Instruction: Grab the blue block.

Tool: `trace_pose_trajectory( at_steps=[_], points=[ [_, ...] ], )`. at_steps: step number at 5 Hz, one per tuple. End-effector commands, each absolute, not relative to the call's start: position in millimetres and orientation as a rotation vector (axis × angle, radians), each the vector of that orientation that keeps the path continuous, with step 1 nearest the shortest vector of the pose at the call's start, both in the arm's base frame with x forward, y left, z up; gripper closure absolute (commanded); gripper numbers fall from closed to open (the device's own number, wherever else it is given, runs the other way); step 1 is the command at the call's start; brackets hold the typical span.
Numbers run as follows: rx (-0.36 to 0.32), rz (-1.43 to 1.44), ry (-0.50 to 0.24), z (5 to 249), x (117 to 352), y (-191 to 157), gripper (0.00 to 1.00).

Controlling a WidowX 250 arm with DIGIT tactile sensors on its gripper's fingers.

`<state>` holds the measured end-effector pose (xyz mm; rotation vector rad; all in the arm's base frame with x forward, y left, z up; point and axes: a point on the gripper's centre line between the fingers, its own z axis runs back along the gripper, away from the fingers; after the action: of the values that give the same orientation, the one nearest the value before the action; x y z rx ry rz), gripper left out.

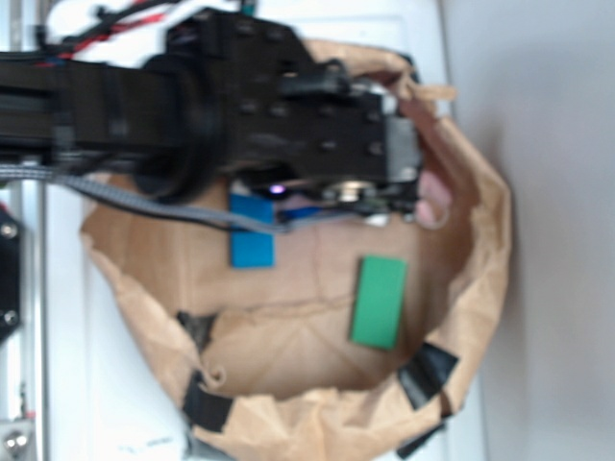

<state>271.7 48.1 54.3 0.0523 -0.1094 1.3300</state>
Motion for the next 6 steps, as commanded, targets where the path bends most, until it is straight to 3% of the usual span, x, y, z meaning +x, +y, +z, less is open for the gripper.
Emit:
trace_pose_trajectory(
  at_steps=[1, 3, 4, 5, 6],
  points=[
    [-0.032, 1.359, -0.144, 67.2, 246.9, 61.4, 0.0],
    [-0.032, 1.343, -0.167, 29.9, 244.3, 50.5, 0.0],
    [0.0, 1.341, -0.176, 16.5, 251.2, 44.7, 0.0],
    [0.037, 1.346, -0.183, 7.7, 254.2, 40.7, 0.22],
    [0.046, 1.364, -0.187, 10.2, 257.1, 38.5, 1.0]
  ],
)
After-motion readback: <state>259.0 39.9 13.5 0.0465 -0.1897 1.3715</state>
